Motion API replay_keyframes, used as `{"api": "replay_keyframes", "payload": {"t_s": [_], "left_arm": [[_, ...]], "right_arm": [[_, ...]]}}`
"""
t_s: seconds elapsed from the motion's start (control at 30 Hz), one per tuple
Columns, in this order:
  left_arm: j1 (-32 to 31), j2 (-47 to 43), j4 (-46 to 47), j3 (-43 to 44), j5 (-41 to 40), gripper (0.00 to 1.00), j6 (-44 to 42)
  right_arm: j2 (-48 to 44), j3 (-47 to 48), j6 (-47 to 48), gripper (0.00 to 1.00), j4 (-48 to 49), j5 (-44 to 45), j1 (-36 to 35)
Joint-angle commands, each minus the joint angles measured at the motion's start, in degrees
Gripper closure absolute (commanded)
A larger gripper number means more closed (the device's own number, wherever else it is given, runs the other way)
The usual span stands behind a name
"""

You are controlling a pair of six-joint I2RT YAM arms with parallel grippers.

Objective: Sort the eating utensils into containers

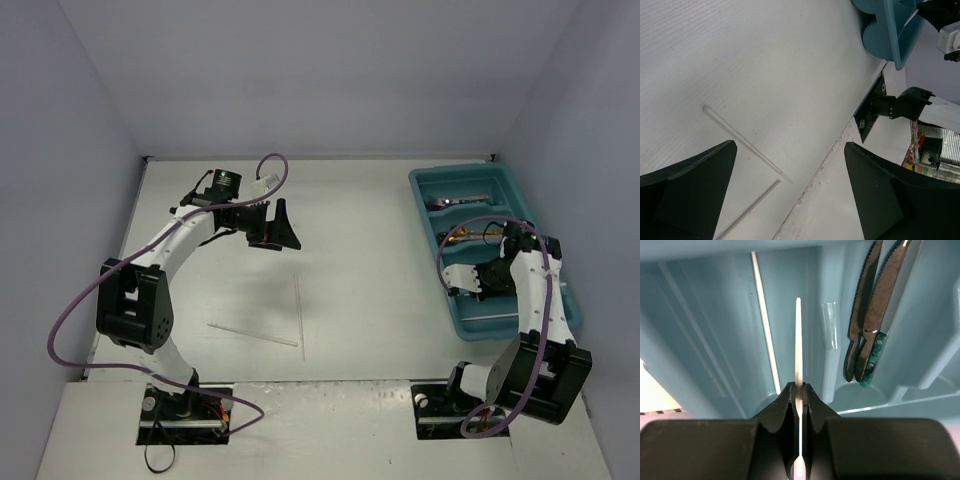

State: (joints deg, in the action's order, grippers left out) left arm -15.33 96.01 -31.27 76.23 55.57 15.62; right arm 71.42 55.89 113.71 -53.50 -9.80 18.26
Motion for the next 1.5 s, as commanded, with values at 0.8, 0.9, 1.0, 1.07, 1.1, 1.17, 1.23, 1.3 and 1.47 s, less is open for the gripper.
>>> {"api": "replay_keyframes", "payload": {"t_s": [0.8,0.9,1.0,1.07,1.1,1.17,1.23,1.3,1.47], "left_arm": [[-6.3,-9.9,-3.6,-7.1,-41.7,0.12,0.4],[-10.6,-11.2,-3.6,-10.7,-47.8,0.12,-0.2],[-11.5,-13.2,-3.4,-15.2,-41.6,0.12,-16.5],[-11.1,-16.8,-3.8,-15.8,-39.7,0.12,-24.8],[-11.1,-17.0,-3.8,-15.8,-38.5,0.12,-25.2],[-11.2,-21.7,-3.8,-17.7,-35.0,0.12,-34.2],[-11.7,-25.3,-6.6,-19.9,-32.8,0.09,-43.0],[-12.0,-27.3,-9.5,-22.1,-30.0,0.09,-50.6],[-12.2,-31.4,-12.6,-28.3,-25.8,0.14,-66.5]], "right_arm": [[6.6,20.9,-20.1,0.46,-1.0,-19.8,-2.8],[10.8,29.4,-32.5,0.46,-1.1,-26.3,-2.9],[15.1,34.2,-46.1,0.42,-1.2,-31.8,-3.1],[15.3,34.6,-48.6,0.29,-1.2,-34.2,-3.0],[15.3,34.3,-48.7,0.29,-1.1,-35.0,-3.0],[14.7,33.1,-49.1,0.22,-1.1,-37.3,-3.0],[14.3,32.4,-49.6,0.24,-1.0,-37.7,-3.7],[14.1,32.2,-50.3,0.28,-0.9,-37.7,-4.1],[13.4,31.6,-50.2,0.30,-0.7,-37.7,-4.2]]}}
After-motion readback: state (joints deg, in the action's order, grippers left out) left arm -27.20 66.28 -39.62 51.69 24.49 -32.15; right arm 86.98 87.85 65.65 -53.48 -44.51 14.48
